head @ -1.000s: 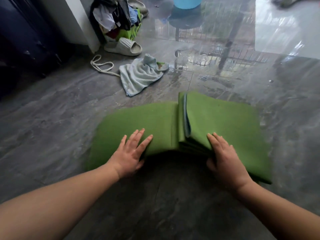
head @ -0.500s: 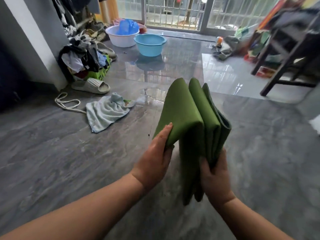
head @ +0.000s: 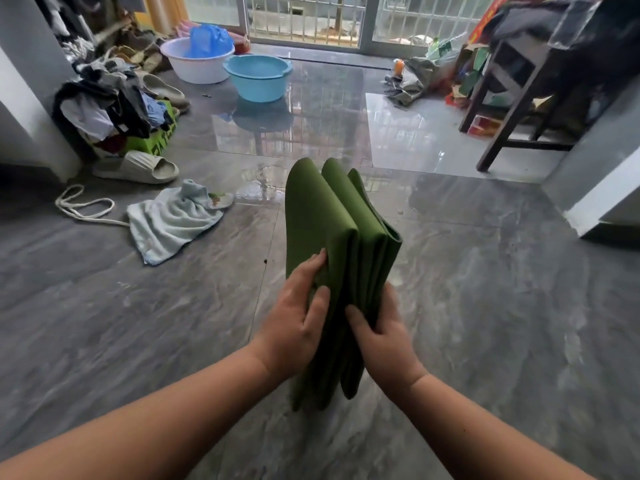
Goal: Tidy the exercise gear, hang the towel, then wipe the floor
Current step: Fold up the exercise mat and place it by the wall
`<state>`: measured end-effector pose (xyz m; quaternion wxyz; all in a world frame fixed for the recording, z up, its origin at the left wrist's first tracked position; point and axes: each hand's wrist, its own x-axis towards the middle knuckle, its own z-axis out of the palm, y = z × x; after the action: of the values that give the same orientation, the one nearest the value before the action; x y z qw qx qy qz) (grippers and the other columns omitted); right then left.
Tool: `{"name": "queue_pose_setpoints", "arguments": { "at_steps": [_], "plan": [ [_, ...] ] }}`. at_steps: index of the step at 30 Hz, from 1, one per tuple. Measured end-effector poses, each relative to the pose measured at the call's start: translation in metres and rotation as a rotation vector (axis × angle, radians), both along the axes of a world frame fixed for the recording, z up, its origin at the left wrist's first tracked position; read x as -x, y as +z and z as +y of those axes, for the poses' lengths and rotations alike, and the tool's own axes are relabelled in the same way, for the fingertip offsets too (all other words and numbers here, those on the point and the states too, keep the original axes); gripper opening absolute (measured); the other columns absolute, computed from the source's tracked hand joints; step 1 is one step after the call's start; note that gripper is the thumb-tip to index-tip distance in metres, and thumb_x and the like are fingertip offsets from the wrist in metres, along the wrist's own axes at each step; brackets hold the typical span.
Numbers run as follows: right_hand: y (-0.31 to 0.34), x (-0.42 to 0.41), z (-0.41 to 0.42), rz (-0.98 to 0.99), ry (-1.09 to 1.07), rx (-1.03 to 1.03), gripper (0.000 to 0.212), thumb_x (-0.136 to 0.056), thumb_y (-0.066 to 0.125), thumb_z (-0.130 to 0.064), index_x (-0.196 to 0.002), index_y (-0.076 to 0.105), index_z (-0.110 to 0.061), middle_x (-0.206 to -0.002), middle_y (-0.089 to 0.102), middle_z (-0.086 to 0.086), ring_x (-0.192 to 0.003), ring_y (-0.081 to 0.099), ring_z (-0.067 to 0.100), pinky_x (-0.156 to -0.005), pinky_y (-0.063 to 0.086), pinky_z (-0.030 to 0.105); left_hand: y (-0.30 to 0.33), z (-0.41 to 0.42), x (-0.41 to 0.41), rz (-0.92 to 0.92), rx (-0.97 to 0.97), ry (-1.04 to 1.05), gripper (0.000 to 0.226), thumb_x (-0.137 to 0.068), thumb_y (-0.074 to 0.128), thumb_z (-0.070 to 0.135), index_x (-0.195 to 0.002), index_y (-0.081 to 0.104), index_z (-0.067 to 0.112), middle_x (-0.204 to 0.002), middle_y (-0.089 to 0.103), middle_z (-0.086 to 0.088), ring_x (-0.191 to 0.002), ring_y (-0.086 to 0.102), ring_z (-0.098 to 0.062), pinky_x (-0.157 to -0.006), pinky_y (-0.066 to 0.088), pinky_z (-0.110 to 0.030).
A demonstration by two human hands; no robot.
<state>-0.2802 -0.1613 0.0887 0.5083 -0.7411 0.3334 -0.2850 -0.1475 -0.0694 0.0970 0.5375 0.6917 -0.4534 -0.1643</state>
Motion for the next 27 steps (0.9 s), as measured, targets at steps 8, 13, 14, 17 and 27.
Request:
{"name": "queue_pose_setpoints", "arguments": {
  "at_steps": [8,13,14,17,27],
  "plan": [
    [0.022,-0.006,0.006,0.093,0.08,0.024,0.088,-0.066,0.081,-0.048,-0.135,0.028,-0.039,-0.12,0.049,-0.008,-0.109,0.057,0.009,-0.084,0.056,0.039,0.038,0.006,-0.007,0.001,-0.139,0.0,0.027,-0.097,0.051,0.029,-0.113,0.033,0.042,-0.118,0.05,0.0,-0.099,0.058,-0.01,-0.082,0.046,-0.024],
    [0.023,-0.014,0.007,0.039,-0.105,0.037,0.067,-0.074,0.079,-0.032,-0.125,0.036,-0.036,-0.113,0.051,-0.008,-0.1,0.056,0.005,-0.082,0.054,0.038,0.062,0.01,-0.025,-0.269,-0.257,-0.08,0.035,-0.091,0.062,0.028,-0.122,0.046,0.035,-0.122,0.053,0.008,-0.105,0.058,-0.008,-0.089,0.05,-0.03],
    [0.021,-0.015,0.004,0.035,-0.106,0.046,0.064,-0.074,0.077,-0.028,-0.125,0.038,-0.036,-0.112,0.052,-0.007,-0.1,0.056,0.008,-0.084,0.054,0.041,0.069,0.01,-0.034,-0.482,-0.264,-0.037,0.041,-0.088,0.066,0.028,-0.125,0.047,0.03,-0.123,0.052,0.005,-0.107,0.056,-0.012,-0.091,0.049,-0.034],
    [0.015,-0.01,-0.001,0.025,-0.048,0.079,0.062,-0.074,0.074,-0.019,-0.125,0.043,-0.037,-0.111,0.053,-0.006,-0.101,0.056,0.01,-0.087,0.053,0.043,0.097,0.008,-0.065,-0.889,-0.219,0.006,0.077,-0.072,0.081,0.025,-0.134,0.036,0.028,-0.138,0.038,-0.009,-0.129,0.036,-0.028,-0.108,0.037,-0.052],
    [0.006,0.023,-0.031,-0.01,0.423,0.337,0.088,-0.068,0.073,0.005,-0.133,0.045,-0.047,-0.126,0.053,-0.015,-0.119,0.056,0.013,-0.097,0.049,0.031,0.099,0.021,-0.101,-0.956,-0.713,-0.329,0.11,-0.063,0.078,0.055,-0.146,0.007,0.051,-0.155,0.026,0.009,-0.147,0.016,-0.017,-0.121,-0.002,-0.051]
  ]
}}
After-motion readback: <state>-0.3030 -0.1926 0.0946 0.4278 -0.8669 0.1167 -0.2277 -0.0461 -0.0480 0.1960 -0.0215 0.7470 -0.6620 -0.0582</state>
